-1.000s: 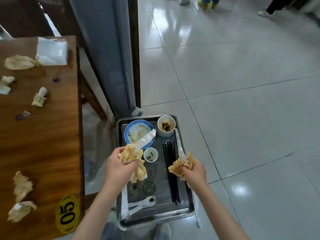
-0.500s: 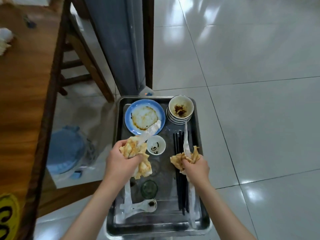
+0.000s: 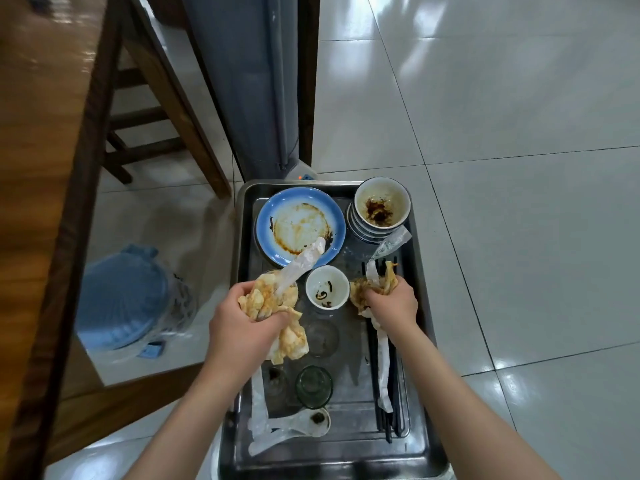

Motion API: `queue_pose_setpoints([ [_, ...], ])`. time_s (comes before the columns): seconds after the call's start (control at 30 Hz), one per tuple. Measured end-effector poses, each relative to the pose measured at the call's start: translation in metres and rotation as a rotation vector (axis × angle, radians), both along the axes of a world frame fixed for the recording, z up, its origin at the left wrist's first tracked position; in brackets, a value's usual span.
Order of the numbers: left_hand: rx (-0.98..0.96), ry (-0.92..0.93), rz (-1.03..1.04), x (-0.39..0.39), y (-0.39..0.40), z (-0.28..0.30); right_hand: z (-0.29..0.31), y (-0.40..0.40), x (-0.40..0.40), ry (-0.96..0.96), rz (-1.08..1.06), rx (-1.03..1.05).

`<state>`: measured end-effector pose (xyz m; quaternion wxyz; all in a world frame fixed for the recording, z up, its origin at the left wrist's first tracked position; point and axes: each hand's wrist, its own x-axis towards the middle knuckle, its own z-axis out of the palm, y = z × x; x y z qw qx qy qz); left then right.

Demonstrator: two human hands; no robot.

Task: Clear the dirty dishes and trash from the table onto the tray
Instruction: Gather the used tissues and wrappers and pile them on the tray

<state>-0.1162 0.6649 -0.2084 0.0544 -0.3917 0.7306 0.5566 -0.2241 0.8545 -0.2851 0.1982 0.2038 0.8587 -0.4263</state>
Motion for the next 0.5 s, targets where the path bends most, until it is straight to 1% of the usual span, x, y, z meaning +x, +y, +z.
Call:
queue_pose_setpoints([
  [0.33,0.020,-0.005,0.003,0.002,-0.008,-0.001,0.003,-0.001,-0.004,-0.043,-0.022,-0.013],
  [0.5,0.022,-0.003,-0.007,0.005,-0.007,0.001,0.010,0.002,-0.002,0.001,-0.067,-0.053],
])
